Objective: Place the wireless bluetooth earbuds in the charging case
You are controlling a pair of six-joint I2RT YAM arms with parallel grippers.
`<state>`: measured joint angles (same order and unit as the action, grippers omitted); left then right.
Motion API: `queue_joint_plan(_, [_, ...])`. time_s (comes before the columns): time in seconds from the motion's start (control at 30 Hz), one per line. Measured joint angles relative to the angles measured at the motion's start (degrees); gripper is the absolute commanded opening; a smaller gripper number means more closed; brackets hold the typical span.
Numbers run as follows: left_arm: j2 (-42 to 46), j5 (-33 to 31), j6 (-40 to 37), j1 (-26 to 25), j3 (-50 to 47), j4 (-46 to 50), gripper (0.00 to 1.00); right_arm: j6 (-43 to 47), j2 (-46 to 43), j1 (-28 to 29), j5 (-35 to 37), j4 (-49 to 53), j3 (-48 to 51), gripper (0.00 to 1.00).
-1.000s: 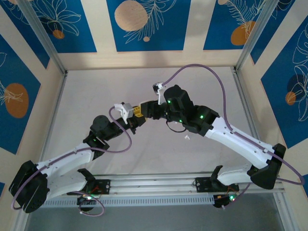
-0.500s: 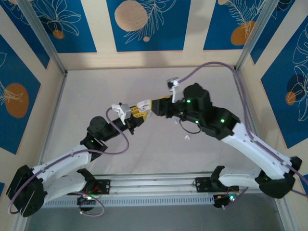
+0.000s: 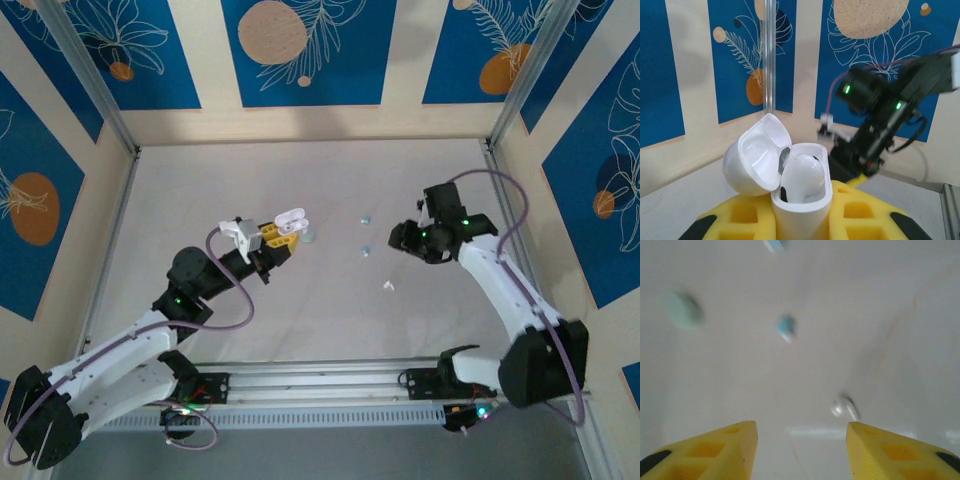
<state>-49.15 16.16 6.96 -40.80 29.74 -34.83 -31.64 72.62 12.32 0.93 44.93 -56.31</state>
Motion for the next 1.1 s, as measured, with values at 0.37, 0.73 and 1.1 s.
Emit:
queue_joint_plan(0.37, [0.7, -0.2, 0.0, 0.0, 0.0, 1.3, 0.17, 1.1, 12.5, 0.8, -2.8, -0.5, 2.9, 0.58])
queue_joint_plan(0.73, [-0.1, -0.2, 0.6, 0.0, 0.0, 1.5, 0.17, 2.3, 18.0, 1.7, -3.6, -3.8, 2.9, 0.60])
queue_joint_plan(1.1, [-1.2, -0.1, 0.6, 0.0, 0.1, 1.5, 0.17, 3.0, 19.6, 3.0, -3.5, -4.7, 3.8, 0.60])
